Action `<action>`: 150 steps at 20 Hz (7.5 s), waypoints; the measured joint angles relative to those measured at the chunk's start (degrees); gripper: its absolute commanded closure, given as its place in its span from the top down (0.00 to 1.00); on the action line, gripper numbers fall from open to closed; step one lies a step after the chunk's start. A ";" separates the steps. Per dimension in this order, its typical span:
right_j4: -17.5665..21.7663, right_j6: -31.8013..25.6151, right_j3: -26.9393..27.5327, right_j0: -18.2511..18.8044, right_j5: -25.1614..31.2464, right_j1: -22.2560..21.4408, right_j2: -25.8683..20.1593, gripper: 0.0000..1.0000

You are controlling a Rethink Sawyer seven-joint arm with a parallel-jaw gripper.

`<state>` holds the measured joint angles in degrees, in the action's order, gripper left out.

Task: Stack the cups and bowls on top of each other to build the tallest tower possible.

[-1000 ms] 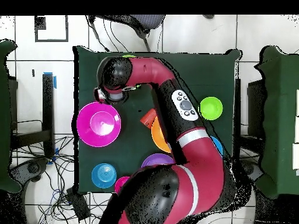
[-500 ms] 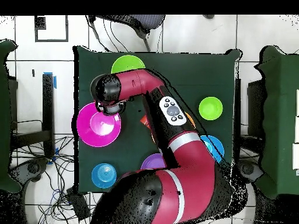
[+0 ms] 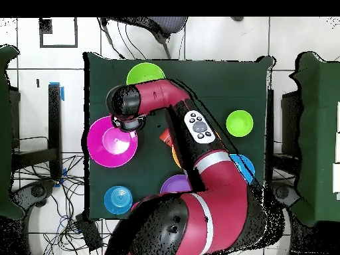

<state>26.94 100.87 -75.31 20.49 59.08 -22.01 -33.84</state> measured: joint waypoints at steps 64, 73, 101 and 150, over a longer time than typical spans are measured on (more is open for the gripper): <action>-13.64 0.00 1.98 9.01 12.13 2.34 -0.97 0.00; -21.35 0.00 7.16 11.88 21.01 5.63 -6.99 0.00; -9.93 -19.86 36.86 8.43 28.90 14.83 -20.03 0.00; 54.99 -53.21 60.47 7.38 45.33 15.39 -57.73 0.00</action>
<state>81.94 47.66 -14.83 27.87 104.41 -6.62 -91.58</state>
